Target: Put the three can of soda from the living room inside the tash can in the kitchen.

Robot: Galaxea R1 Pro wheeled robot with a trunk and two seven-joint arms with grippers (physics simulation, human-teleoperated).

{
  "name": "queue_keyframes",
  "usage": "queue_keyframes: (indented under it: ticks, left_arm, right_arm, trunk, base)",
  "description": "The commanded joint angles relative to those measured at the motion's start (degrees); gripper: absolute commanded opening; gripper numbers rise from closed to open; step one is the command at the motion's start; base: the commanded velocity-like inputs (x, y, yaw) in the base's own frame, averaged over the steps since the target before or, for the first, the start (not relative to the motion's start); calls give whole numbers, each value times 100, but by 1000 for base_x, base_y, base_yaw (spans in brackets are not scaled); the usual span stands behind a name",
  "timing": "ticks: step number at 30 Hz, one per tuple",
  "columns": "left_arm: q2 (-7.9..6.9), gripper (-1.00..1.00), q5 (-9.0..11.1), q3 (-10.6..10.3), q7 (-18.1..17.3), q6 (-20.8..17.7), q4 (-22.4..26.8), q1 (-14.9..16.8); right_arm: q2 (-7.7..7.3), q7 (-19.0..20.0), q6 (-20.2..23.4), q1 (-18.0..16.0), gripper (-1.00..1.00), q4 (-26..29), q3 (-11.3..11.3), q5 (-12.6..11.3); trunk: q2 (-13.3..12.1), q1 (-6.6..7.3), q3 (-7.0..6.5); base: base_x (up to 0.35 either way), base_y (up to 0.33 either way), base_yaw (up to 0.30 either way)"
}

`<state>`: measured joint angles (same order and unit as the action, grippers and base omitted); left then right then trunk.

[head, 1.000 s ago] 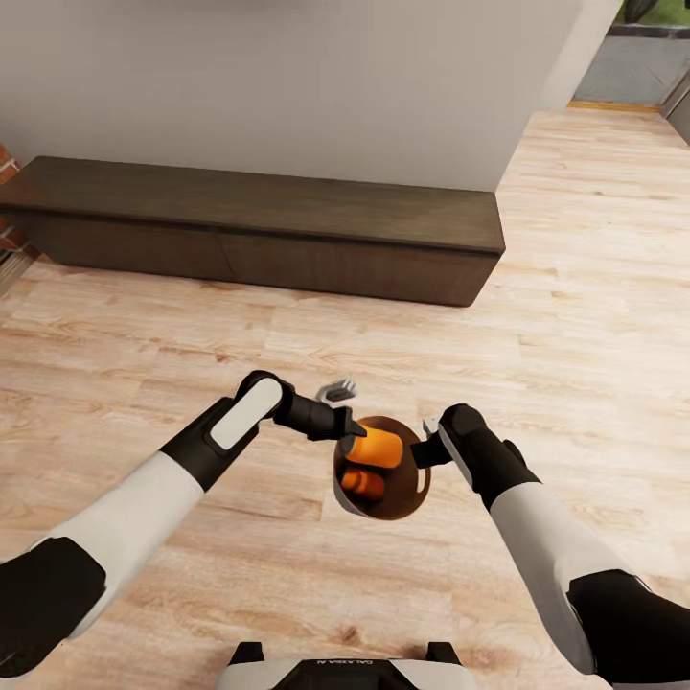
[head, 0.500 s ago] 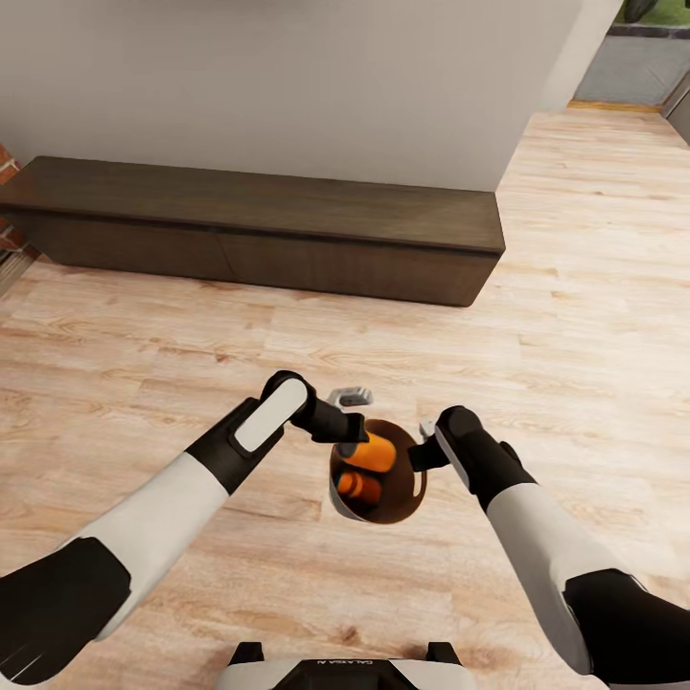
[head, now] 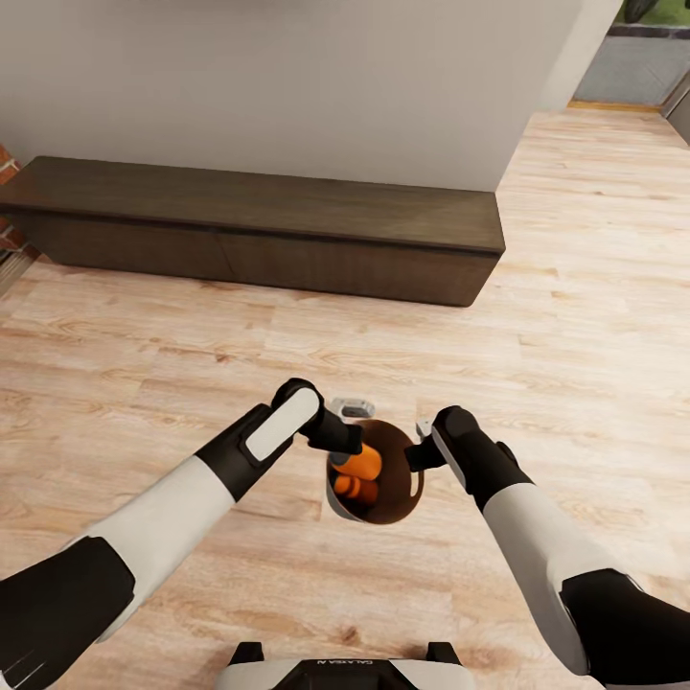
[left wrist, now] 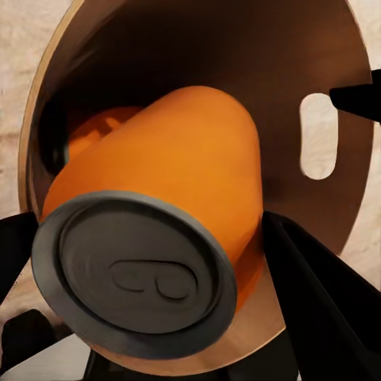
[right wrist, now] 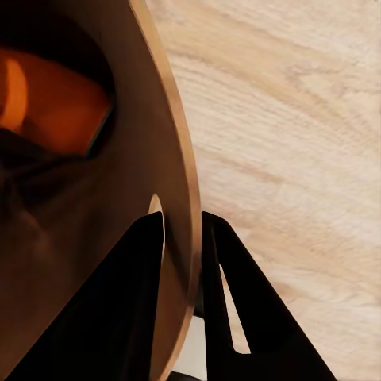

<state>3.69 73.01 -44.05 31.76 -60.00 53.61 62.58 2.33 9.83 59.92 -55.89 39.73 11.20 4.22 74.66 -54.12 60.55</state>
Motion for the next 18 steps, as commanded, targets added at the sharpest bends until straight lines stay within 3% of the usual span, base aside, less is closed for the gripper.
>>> queue_keyframes:
  ticks: [1,11,18]
  left_arm:
    - [5,-100,-1,-17,23,0,0,0]
    - [26,-100,-18,-173,154,0,0,0]
    - [29,-100,-20,-590,244,0,-87,0]
  right_arm:
    - [4,37,8,-1,-100,0,-4,-149]
    - [25,37,8,-1,-100,0,12,-149]
    - [37,37,8,-1,-100,0,13,-149]
  trunk:
    - [0,0,0]
    - [0,0,0]
    - [0,0,0]
  base:
    - [0,0,0]
    - [0,0,0]
    - [0,0,0]
